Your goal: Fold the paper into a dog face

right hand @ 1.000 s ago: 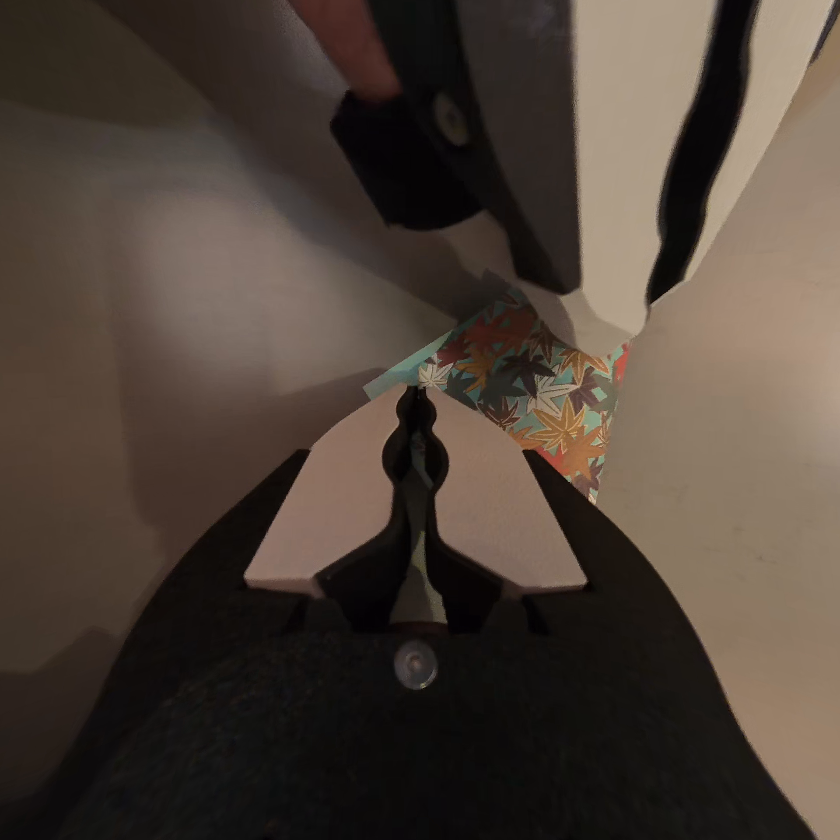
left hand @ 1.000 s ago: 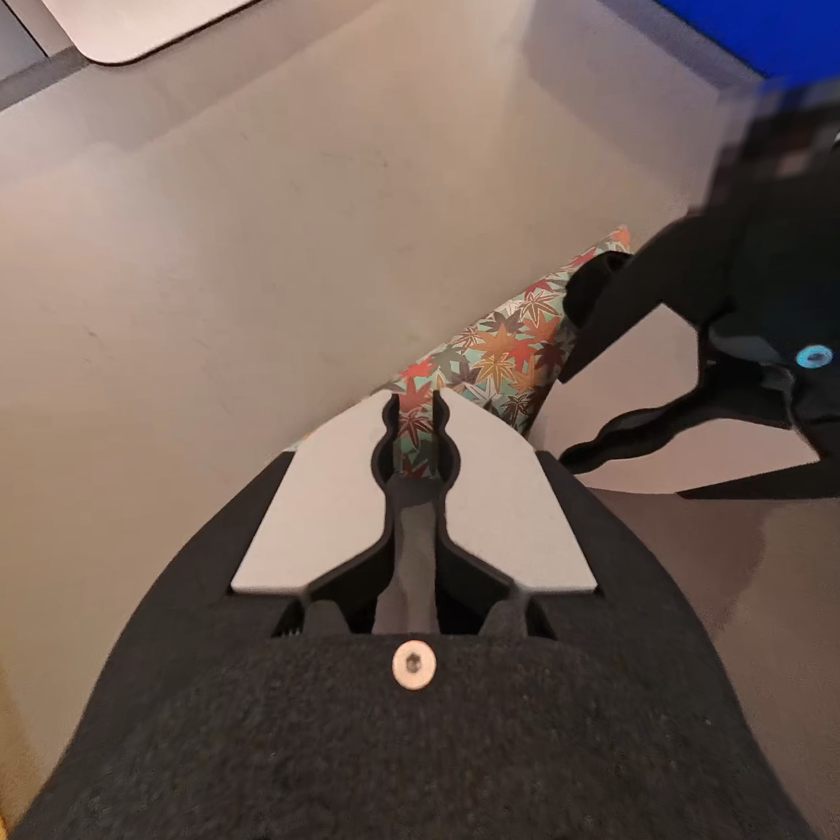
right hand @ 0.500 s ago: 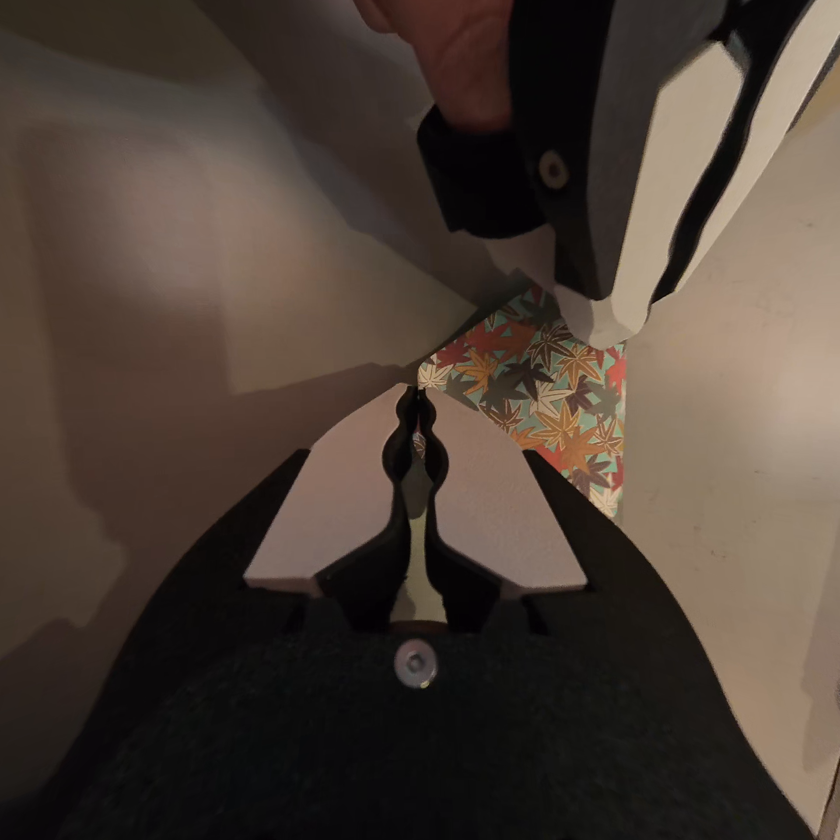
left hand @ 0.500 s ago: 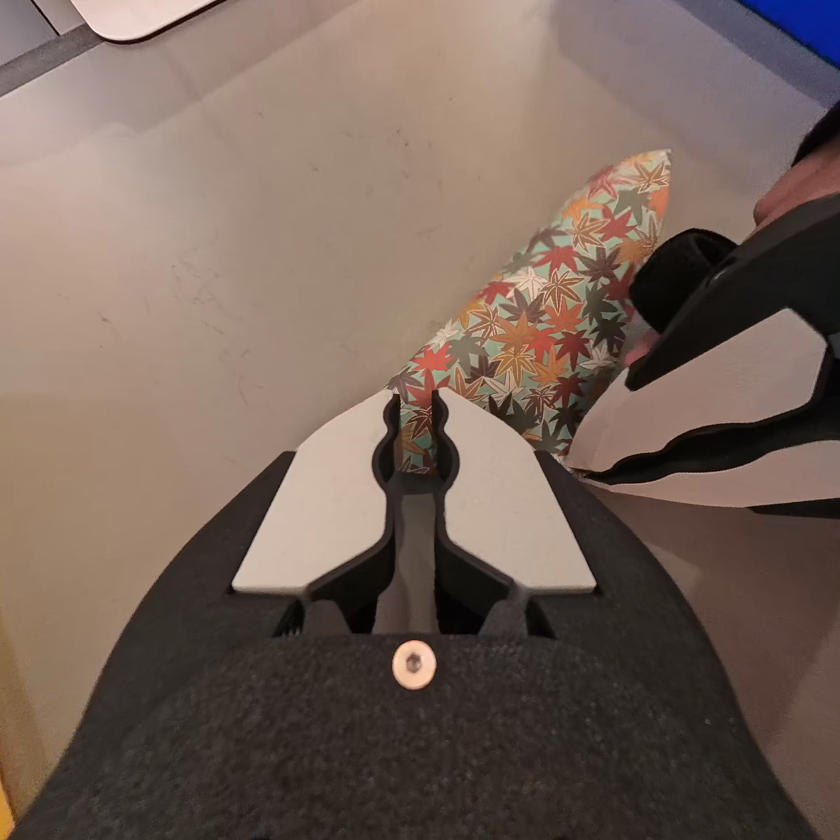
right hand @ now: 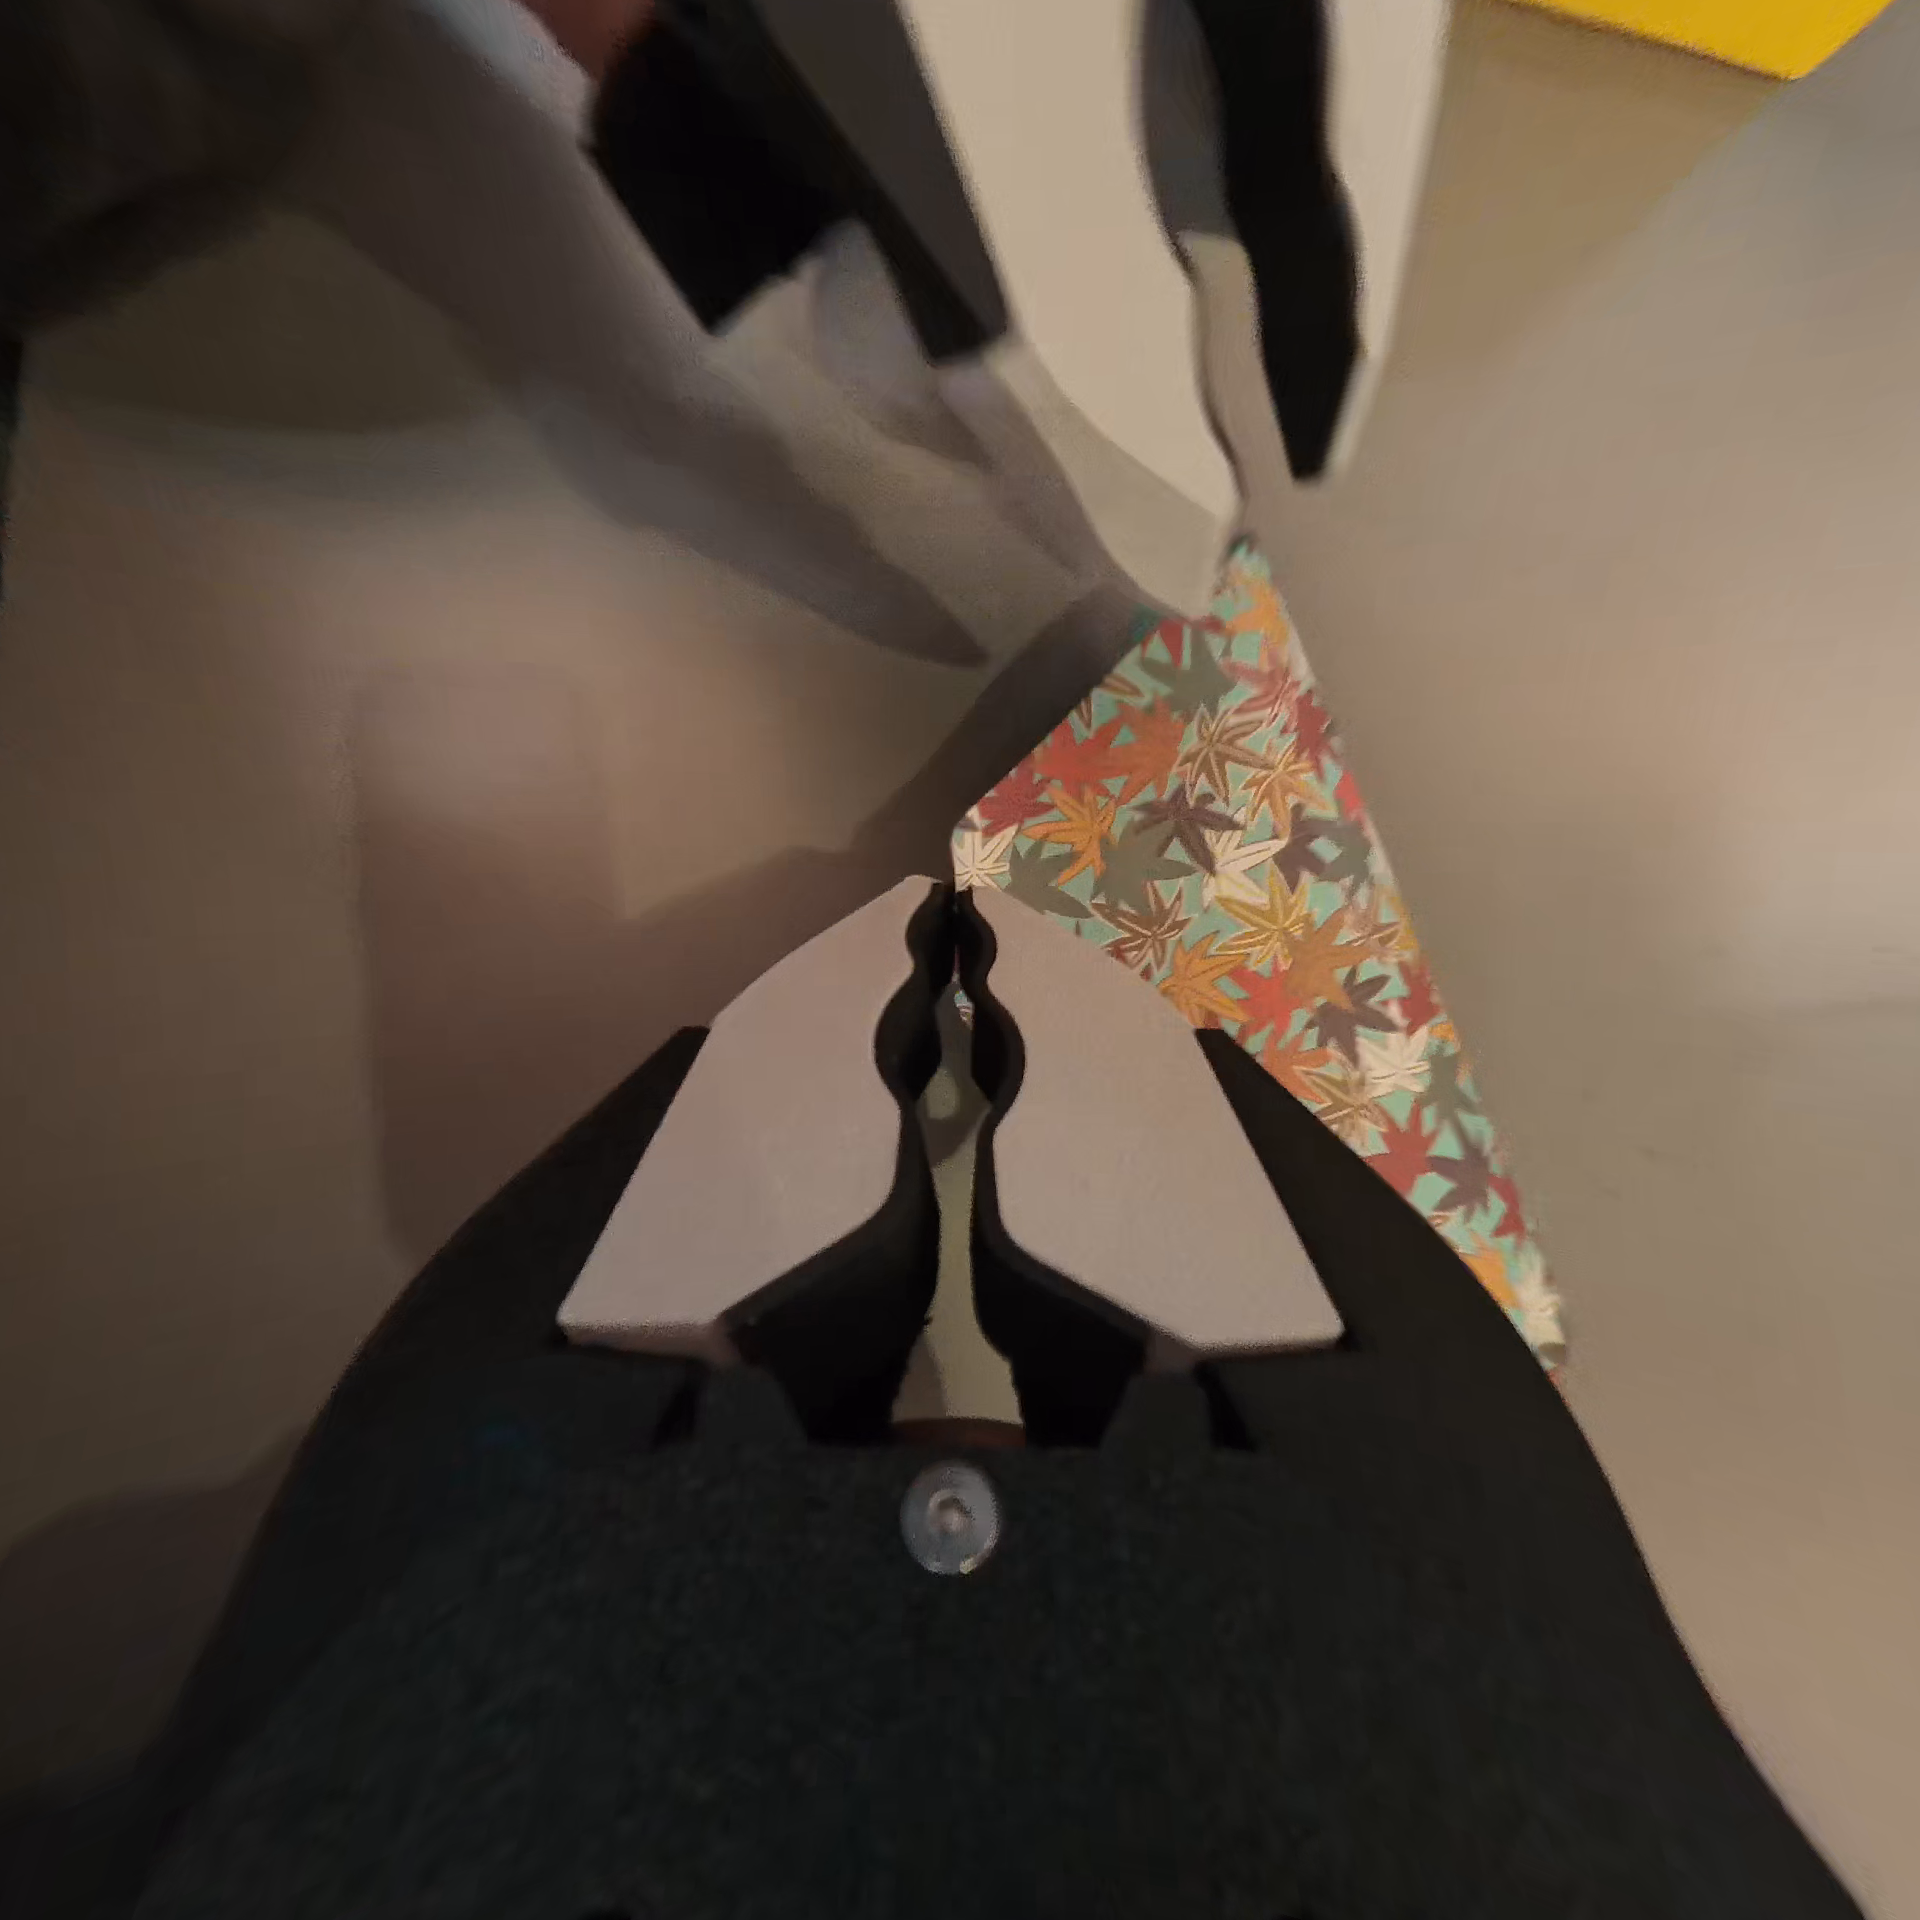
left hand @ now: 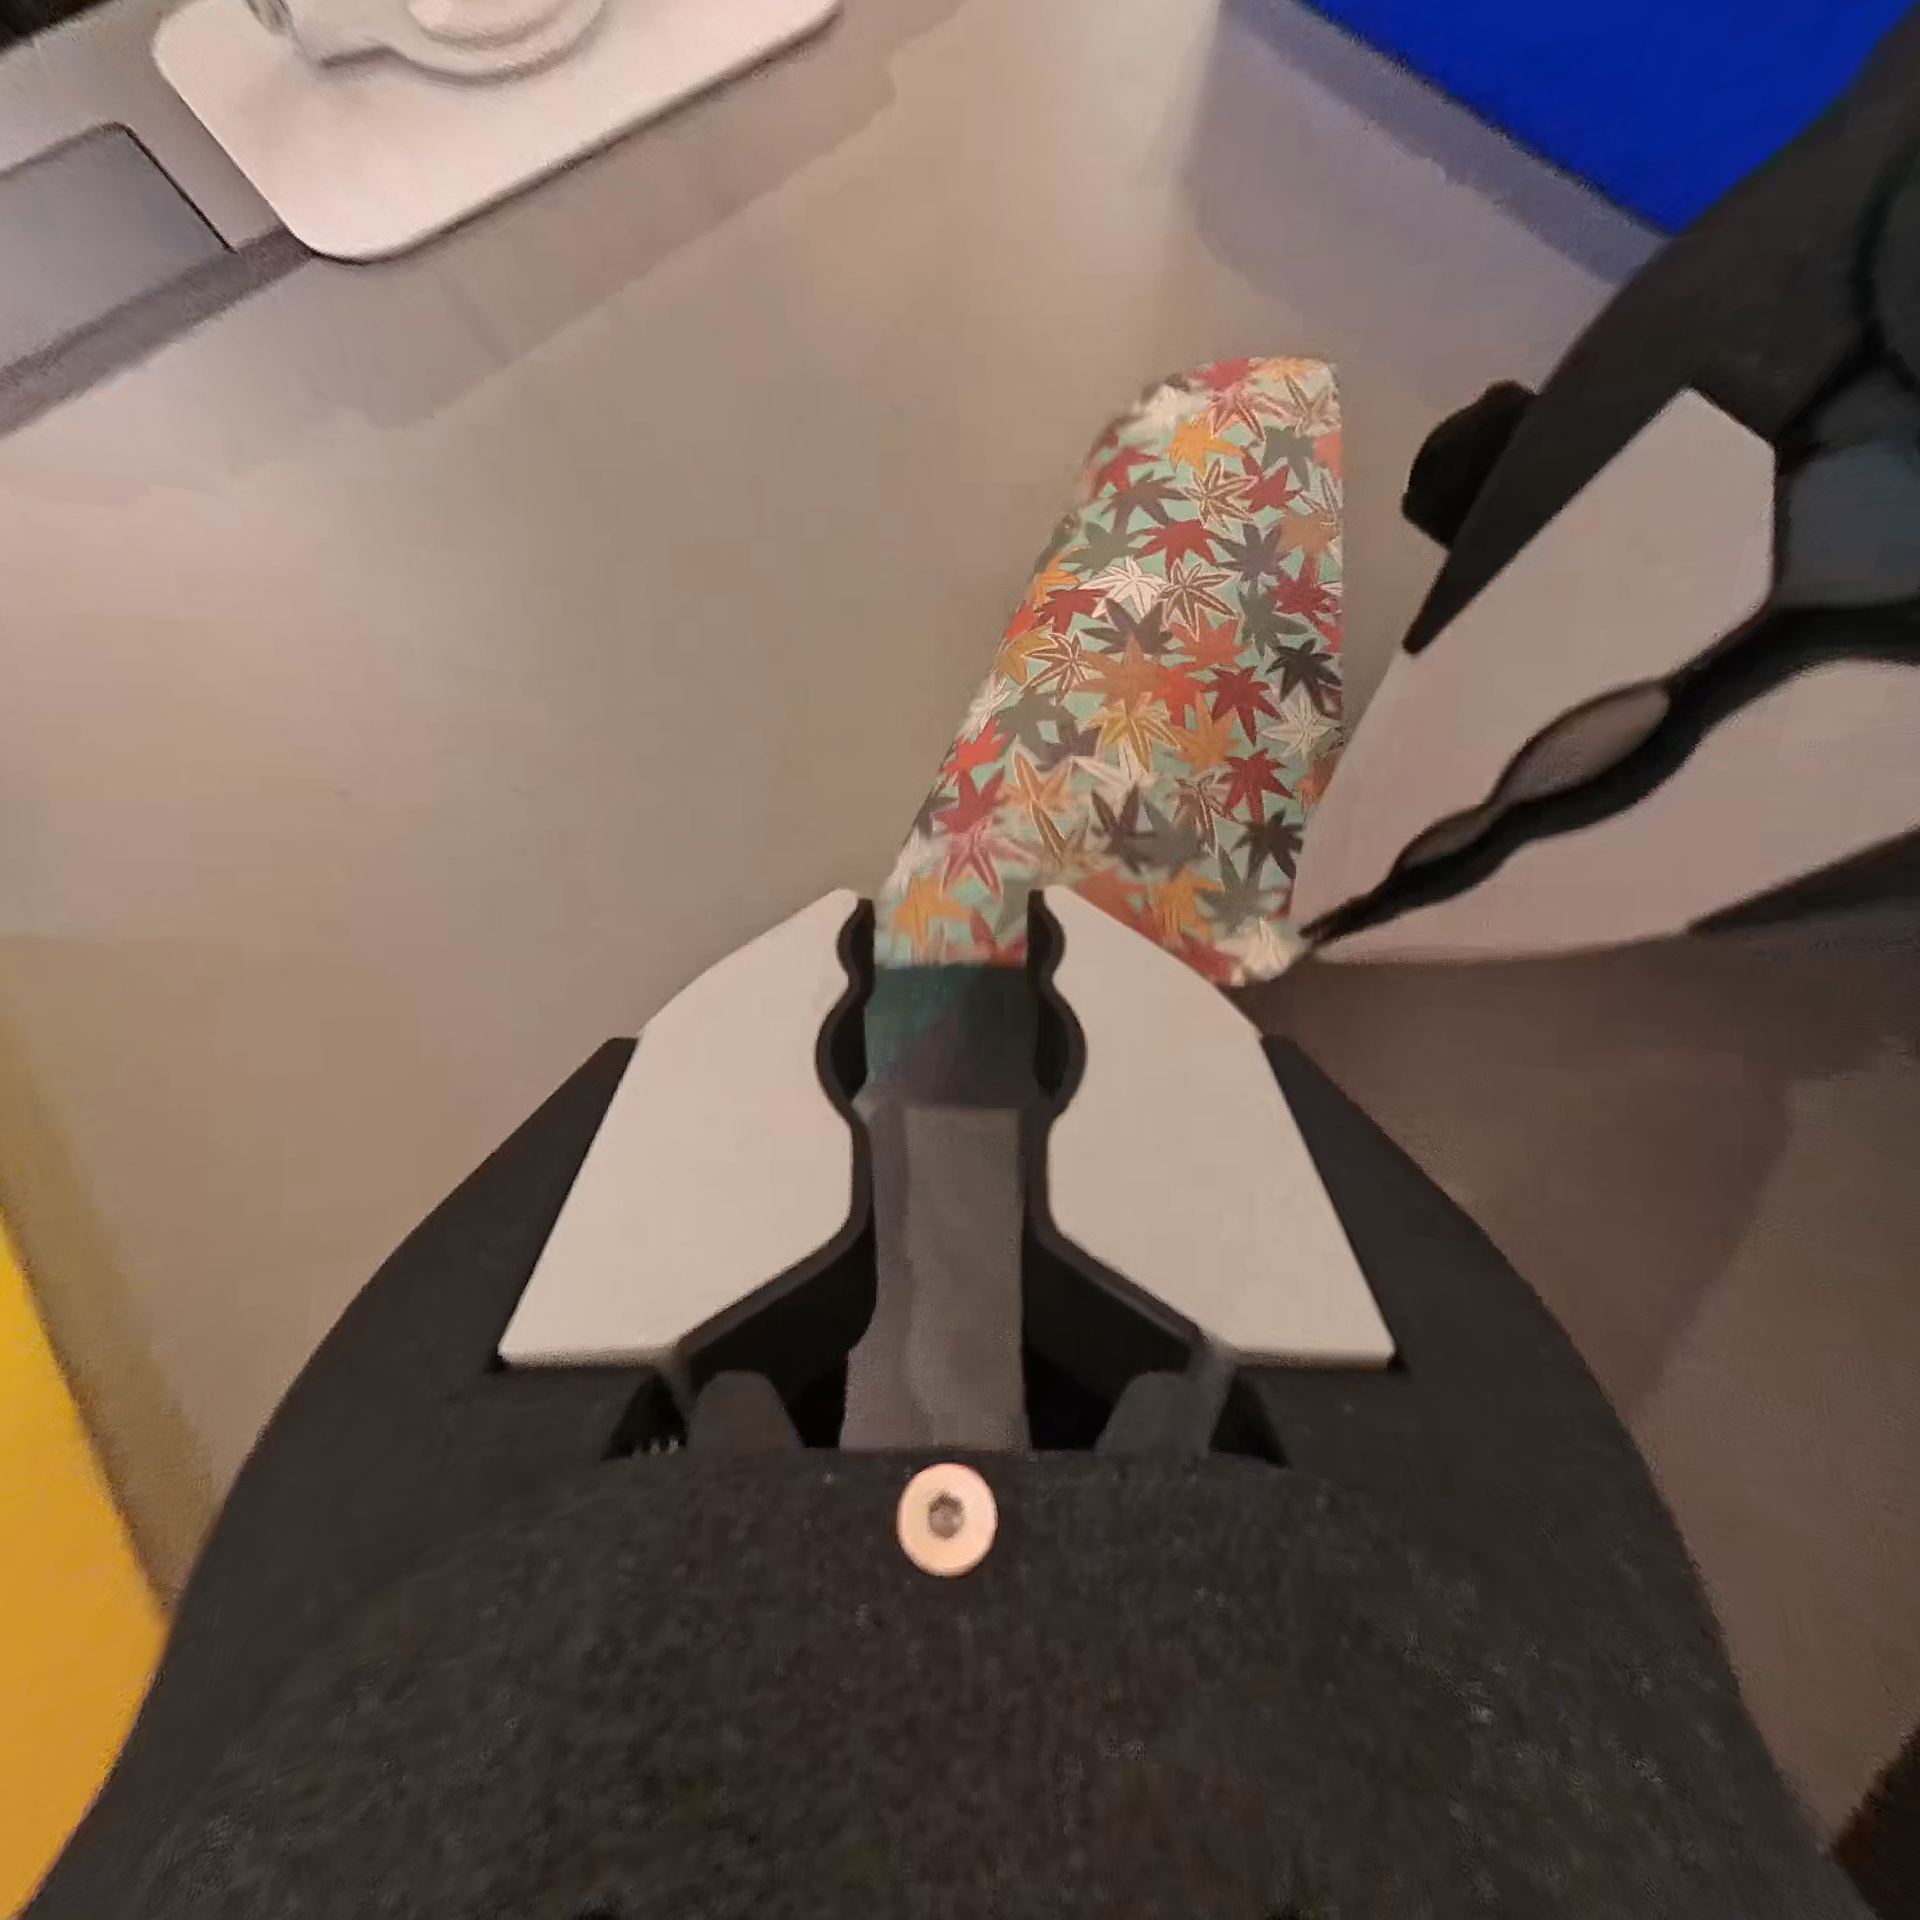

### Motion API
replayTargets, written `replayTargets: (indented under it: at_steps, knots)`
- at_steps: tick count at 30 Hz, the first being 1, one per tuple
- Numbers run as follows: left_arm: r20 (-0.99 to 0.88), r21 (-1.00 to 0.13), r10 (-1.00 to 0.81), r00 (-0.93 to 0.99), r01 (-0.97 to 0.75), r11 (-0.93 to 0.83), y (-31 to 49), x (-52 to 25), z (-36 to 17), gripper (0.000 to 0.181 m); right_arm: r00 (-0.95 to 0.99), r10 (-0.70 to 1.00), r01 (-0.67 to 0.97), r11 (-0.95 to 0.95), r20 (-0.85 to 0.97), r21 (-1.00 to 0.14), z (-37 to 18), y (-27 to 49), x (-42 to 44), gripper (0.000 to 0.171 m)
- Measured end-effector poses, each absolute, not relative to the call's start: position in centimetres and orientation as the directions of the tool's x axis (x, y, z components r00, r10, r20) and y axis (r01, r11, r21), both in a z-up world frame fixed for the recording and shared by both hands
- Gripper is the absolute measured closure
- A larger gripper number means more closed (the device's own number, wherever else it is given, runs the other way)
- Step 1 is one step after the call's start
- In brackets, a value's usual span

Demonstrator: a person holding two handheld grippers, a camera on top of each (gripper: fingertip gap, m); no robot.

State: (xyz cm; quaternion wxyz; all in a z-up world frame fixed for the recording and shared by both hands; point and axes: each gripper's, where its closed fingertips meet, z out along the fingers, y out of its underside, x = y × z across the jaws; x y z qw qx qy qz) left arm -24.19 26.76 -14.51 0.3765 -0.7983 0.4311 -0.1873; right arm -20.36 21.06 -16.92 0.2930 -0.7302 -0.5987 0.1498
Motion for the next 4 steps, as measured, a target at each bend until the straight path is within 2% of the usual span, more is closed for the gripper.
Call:
replayTargets:
  at_steps: [1,4]
  knots:
    - [-0.026,-0.779,-0.825,0.565,-0.529,-0.337,26.7,-24.9,-13.4,0.152,0.263,0.958,0.773,-0.139,0.113,-0.619,-16.0,21.4,-20.2,0.171]
    - [-0.036,-0.818,-0.805,0.593,-0.48,-0.317,26.4,-27.3,-10.1,0.149,0.307,0.948,0.756,-0.188,0.086,-0.627,-12.6,22.0,-19.6,0.171]
